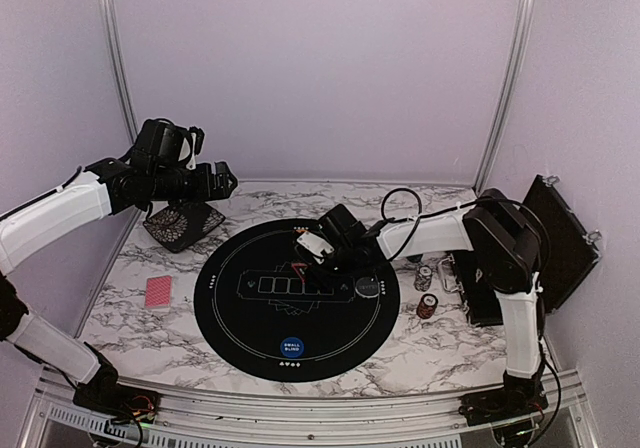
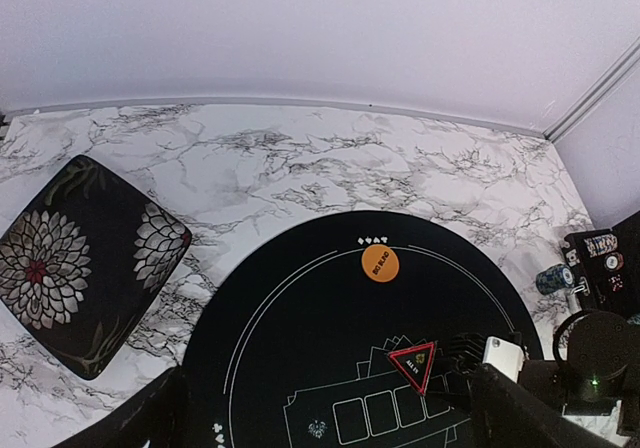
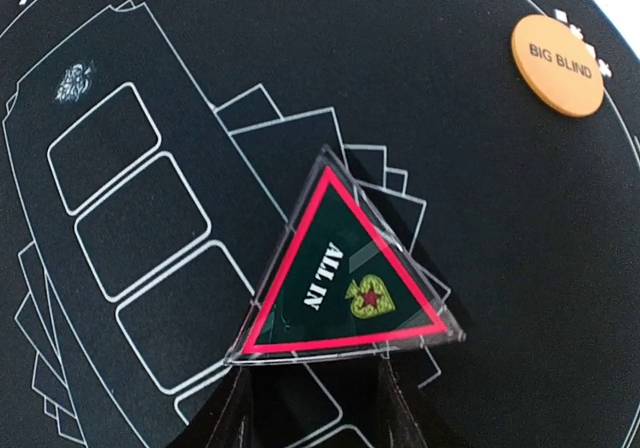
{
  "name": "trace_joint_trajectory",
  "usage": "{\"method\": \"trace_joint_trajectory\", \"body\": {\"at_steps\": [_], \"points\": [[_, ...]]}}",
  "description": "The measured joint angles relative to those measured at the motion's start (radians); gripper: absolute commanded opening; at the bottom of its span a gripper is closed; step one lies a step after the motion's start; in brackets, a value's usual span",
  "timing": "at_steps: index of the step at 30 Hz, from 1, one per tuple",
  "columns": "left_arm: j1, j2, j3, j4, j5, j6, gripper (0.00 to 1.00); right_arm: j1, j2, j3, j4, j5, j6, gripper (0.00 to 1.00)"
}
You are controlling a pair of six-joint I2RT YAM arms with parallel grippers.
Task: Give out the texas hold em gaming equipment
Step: Move the all-in button to the poker table mat.
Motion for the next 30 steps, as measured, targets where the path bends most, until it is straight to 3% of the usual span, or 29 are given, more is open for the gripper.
{"method": "trace_joint_trajectory", "body": {"at_steps": [11,23,30], "points": [[0.0,0.0,0.0,0.0,0.0,0.001,0.99,0.007,0.098,0.132,0.02,-0.014,-0.066,0.39],[0.0,0.0,0.0,0.0,-0.004,0.004,0.99,0.056,0.311,0.476,-0.039,0.004,-0.086,0.4],[0.0,-0.005,0.0,0.0,-0.012,0.004,0.99,0.09,0.38,0.595,-0.073,0.003,-0.072,0.4]]}}
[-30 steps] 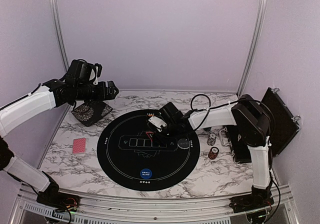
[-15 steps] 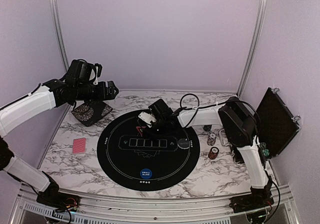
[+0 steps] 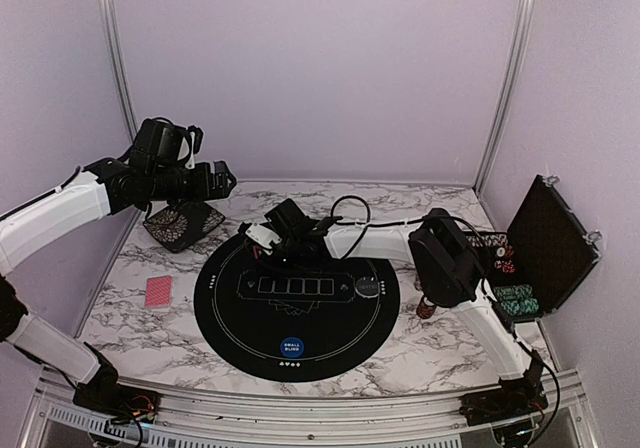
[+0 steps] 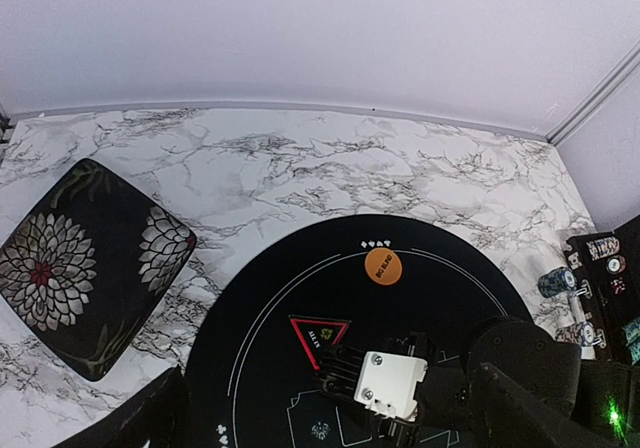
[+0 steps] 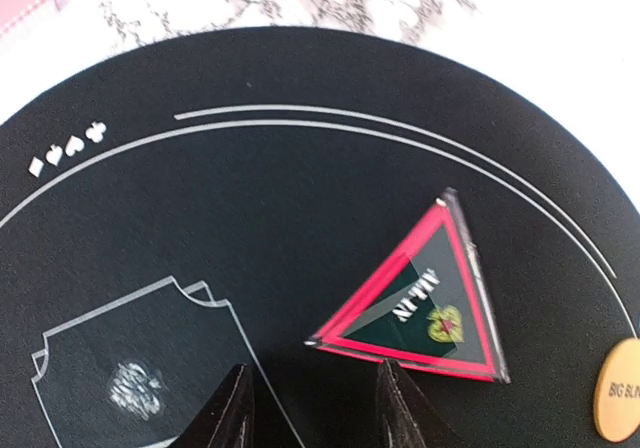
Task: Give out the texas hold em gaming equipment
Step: Move the all-in button to the poker table mat.
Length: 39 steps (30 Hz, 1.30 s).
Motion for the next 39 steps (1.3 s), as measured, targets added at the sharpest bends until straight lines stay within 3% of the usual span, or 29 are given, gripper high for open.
{"method": "trace_joint_trajectory", "body": {"at_steps": [12,18,23,28,39], "points": [[0.0,-0.002,-0.001,0.0,-0.007,0.0,0.99,0.012,0.037,0.072,-0.027,-0.018,0.02,0.42],[0.0,-0.004,-0.002,0.0,-0.007,0.0,0.99,0.001,-0.084,-0.138,0.016,-0.012,0.035,0.49],[0.0,-0.006,-0.006,0.0,-0.006,-0.001,0.99,-0.041,-0.138,-0.232,0.037,-0.021,0.037,0.49],[0.0,-0.006,-0.006,0.0,-0.006,-0.001,0.99,-0.089,-0.133,-0.227,0.057,-0.025,0.003,0.49],[0.0,-0.014,-0.006,0.0,-0.006,0.0,0.99,-0.111,-0.018,-0.056,0.061,-0.061,-0.12,0.48]]}}
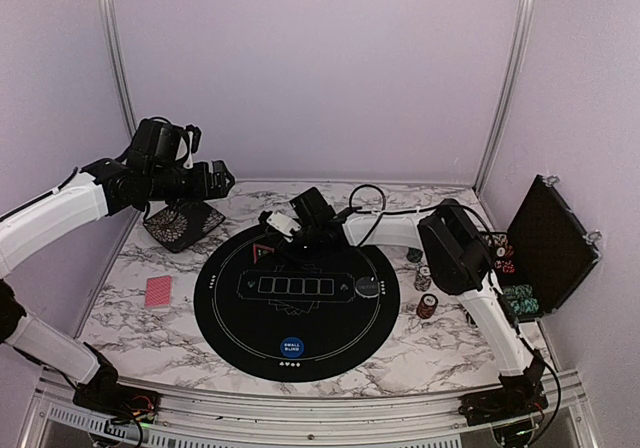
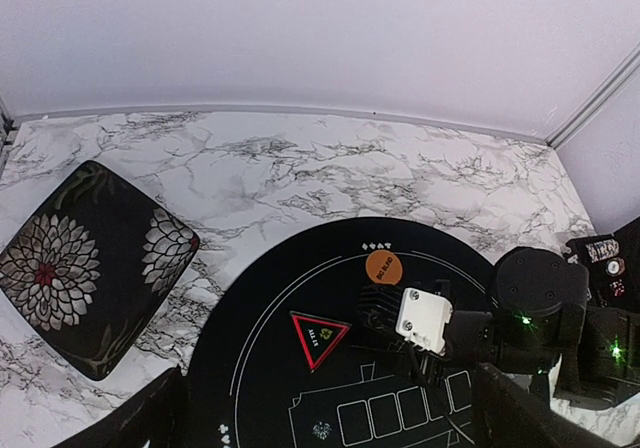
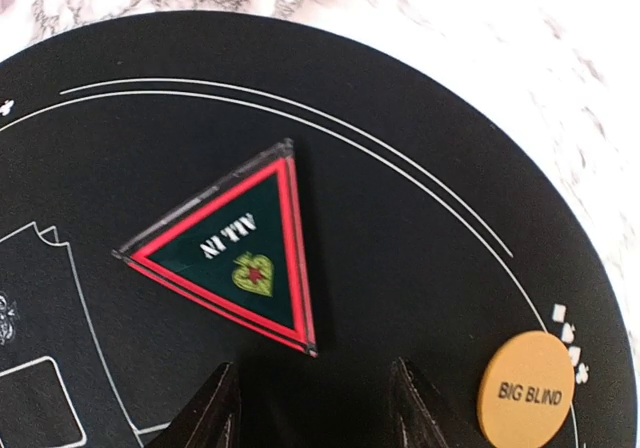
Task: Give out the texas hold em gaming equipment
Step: Move the all-in button to the poker table mat.
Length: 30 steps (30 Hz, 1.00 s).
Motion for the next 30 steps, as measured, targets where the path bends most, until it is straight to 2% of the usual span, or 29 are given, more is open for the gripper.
{"method": "trace_joint_trajectory", "body": {"at_steps": [12,20,24,30], "points": [[0.0,-0.018,-0.001,0.0,-0.001,0.001,0.99,0.071,0.11,0.17,-0.005,-0.021,-0.053,0.41],[0.0,-0.024,-0.001,-0.001,-0.001,0.002,0.99,0.085,0.133,0.206,-0.006,-0.036,-0.029,0.41],[0.0,-0.024,-0.001,-0.001,-0.001,0.002,0.99,0.09,0.145,0.221,-0.001,-0.041,-0.004,0.43],[0.0,-0.024,-0.001,-0.001,-0.001,0.0,0.99,0.091,0.137,0.193,0.031,-0.043,0.039,0.54]]}}
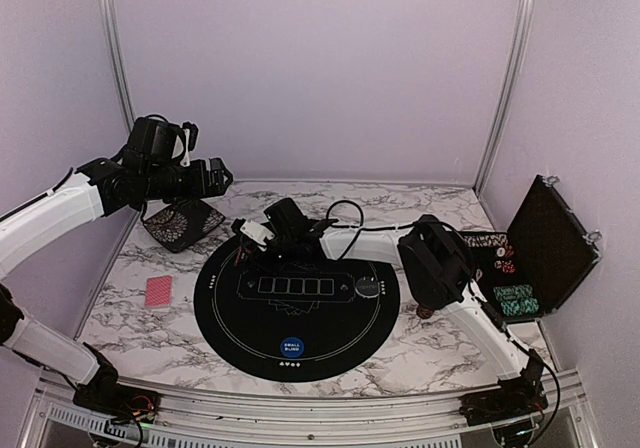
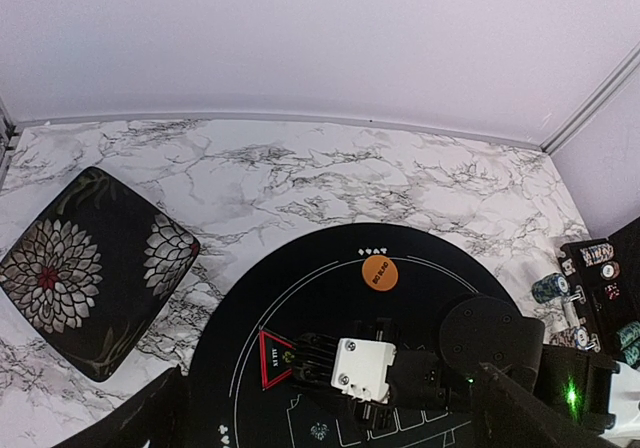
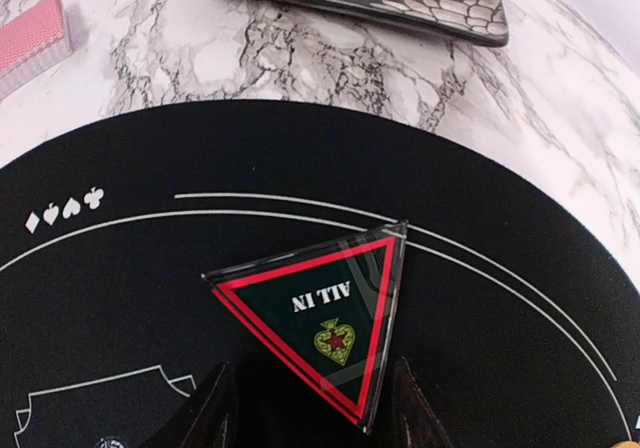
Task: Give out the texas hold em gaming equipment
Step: Move the all-in button to the poker table mat.
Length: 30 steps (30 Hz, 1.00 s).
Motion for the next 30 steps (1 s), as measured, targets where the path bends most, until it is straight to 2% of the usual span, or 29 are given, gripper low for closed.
{"method": "trace_joint_trajectory", "body": {"at_steps": [12,21,30], "points": [[0.0,-0.004,-0.011,-0.001,-0.029,-0.024,0.99,-0.001,-0.143,-0.154,0.008,-0.016,0.091,0.81],[0.002,-0.007,-0.013,-0.002,-0.037,-0.047,0.99,-0.032,-0.396,-0.34,0.031,0.009,0.195,0.83],[0.002,0.013,-0.013,-0.009,-0.017,-0.046,0.99,-0.087,-0.653,-0.56,0.006,0.139,0.329,0.81]]}}
